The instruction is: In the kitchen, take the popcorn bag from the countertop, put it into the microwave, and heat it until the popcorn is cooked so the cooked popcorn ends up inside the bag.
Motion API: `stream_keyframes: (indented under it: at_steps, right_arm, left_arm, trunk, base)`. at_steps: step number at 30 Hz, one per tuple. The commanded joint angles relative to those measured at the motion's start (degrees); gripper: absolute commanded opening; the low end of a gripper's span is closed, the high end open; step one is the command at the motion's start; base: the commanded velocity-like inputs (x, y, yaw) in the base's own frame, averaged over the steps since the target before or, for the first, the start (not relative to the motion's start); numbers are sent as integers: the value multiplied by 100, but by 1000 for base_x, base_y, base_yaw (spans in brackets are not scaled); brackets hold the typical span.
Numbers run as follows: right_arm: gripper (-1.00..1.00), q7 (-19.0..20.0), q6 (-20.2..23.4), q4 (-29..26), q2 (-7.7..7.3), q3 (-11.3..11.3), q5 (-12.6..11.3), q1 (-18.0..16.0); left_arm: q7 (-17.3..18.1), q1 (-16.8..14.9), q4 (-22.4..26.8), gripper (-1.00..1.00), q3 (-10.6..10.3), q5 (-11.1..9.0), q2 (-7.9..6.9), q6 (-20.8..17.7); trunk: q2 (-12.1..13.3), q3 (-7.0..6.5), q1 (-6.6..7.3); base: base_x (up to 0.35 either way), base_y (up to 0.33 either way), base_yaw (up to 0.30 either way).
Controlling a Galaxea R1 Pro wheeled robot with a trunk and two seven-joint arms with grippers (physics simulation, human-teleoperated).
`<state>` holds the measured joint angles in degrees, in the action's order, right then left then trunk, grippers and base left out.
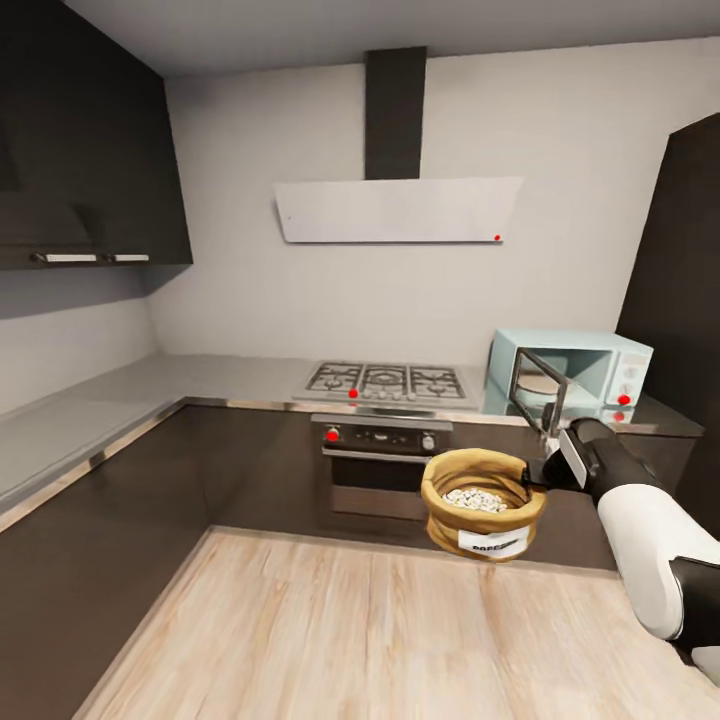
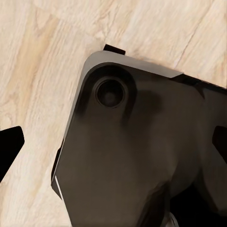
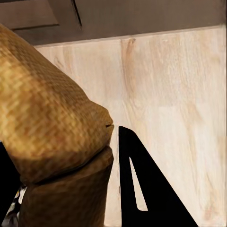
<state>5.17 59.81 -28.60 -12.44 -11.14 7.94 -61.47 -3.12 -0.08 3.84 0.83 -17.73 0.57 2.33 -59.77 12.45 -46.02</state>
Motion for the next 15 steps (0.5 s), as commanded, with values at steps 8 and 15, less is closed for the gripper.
stream_keyframes:
  at_steps: [8, 15]
  right_arm:
    - [-100, 47, 19, 3, 5, -28, 59, -6]
    - [-100, 59, 19, 123, 5, -28, 53, -5]
  left_arm:
    - [-13, -1, 3, 100, 5, -20, -4, 13]
    - [-13, -1, 3, 100, 6, -20, -4, 13]
  trunk:
    - [-6, 8, 3]
    - [-6, 8, 3]
  base:
    - [-334, 0, -290]
    - [-335, 0, -290]
